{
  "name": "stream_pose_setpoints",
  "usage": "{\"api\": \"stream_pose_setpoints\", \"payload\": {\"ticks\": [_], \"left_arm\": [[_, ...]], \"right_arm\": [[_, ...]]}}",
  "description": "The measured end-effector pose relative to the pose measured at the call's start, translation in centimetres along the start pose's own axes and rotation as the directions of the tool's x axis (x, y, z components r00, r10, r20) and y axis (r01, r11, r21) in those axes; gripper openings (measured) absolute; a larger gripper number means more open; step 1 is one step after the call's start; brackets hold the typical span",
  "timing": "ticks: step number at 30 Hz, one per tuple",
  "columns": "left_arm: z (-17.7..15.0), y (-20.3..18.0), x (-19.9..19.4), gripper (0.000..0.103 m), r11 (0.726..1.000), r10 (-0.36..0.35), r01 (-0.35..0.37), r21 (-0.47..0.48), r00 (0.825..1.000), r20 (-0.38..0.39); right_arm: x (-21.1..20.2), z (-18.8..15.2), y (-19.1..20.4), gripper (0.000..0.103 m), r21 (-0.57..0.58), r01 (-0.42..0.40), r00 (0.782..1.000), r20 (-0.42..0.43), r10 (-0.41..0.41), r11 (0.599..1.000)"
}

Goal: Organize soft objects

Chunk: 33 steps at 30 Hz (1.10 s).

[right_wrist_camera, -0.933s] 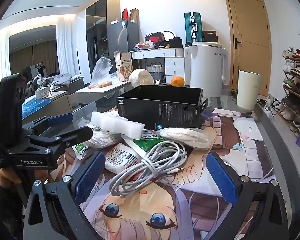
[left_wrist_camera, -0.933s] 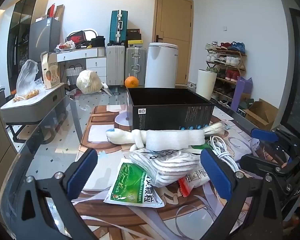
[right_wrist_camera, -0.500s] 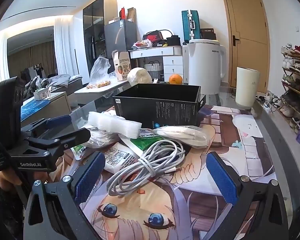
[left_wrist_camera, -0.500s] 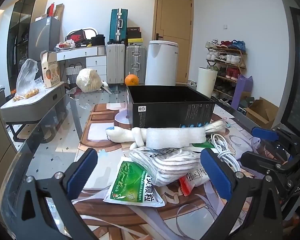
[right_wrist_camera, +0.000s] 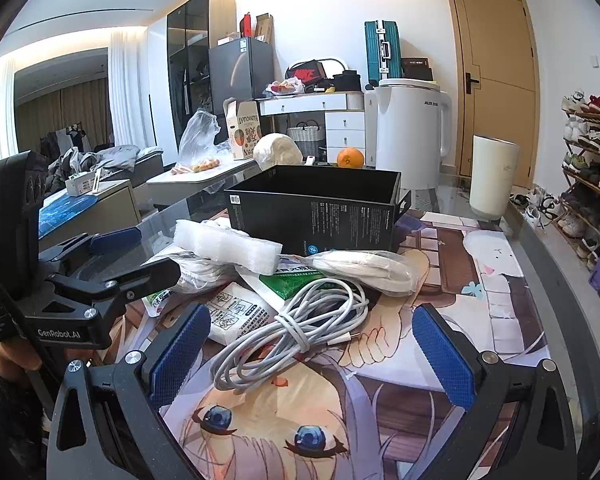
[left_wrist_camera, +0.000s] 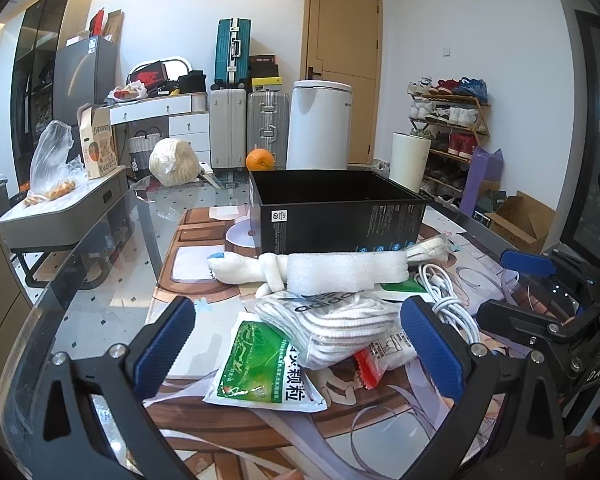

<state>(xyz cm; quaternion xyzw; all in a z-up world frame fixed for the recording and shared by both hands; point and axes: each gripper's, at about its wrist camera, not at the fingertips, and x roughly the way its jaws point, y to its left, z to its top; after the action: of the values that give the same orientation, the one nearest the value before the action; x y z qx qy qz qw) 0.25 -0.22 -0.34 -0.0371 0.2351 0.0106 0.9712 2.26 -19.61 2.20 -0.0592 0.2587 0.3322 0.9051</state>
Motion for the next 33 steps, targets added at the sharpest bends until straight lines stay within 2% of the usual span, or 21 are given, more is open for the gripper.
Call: {"api": "stream_pose_setpoints", "payload": {"ticks": [33], "left_arm": [[-0.23, -0.21, -0.14, 0.103, 1.000, 0.000, 0.000, 0.008, 1.000, 0.002]], "right_arm": [[-0.04, 0.05, 0.02, 0.102, -0.011, 0.009, 1.000, -0.005, -0.009, 1.000]]}}
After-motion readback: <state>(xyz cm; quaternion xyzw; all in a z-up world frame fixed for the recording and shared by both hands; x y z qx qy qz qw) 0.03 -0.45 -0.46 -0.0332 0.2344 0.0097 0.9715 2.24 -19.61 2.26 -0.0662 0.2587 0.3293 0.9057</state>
